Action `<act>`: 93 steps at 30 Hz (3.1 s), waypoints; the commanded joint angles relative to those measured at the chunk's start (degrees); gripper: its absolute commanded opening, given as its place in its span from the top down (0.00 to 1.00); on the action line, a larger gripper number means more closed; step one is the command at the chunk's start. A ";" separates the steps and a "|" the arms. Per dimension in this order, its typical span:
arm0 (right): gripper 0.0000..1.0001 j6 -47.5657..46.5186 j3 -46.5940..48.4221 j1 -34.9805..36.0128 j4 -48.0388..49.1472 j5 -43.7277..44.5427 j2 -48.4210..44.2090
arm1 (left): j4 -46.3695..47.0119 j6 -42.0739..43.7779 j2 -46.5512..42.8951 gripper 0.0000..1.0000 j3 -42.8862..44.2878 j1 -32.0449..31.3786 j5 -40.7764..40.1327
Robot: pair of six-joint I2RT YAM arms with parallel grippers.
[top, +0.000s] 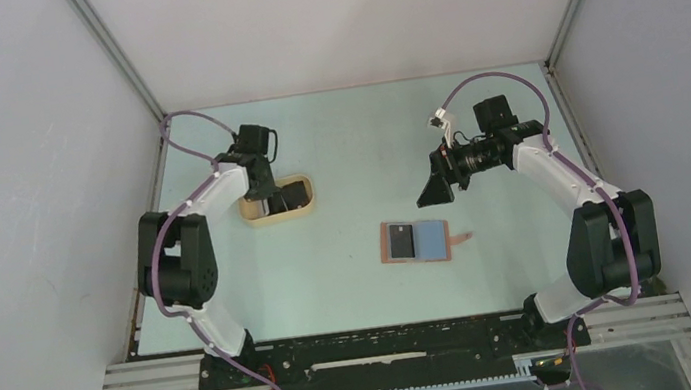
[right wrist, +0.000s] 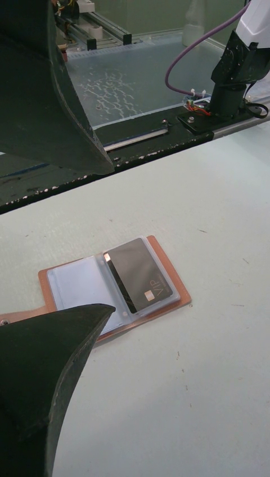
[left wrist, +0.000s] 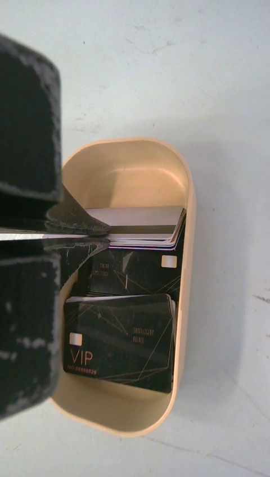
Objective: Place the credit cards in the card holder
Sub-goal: Pick up the credit card from the storage box.
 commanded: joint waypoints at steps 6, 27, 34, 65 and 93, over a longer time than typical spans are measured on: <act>0.06 -0.98 2.14 0.39 -0.28 -0.33 0.53 | 3.29 -1.24 -2.86 1.00 -1.20 0.12 7.80; 0.06 -0.98 2.21 2.48 -0.13 0.47 1.99 | 6.63 -2.63 -8.89 1.00 -6.46 3.06 12.24; 0.06 -0.98 2.14 2.50 -0.15 0.46 1.90 | 6.55 -2.77 -9.94 1.00 -6.91 3.23 11.50; 0.06 -1.14 2.16 2.65 -0.10 0.21 2.30 | 15.94 -3.04 -16.10 1.00 -14.05 5.56 14.62; 0.09 17.50 29.23 19.61 13.80 -4.41 25.25 | 34.52 1.38 -18.67 1.00 -24.46 11.22 32.50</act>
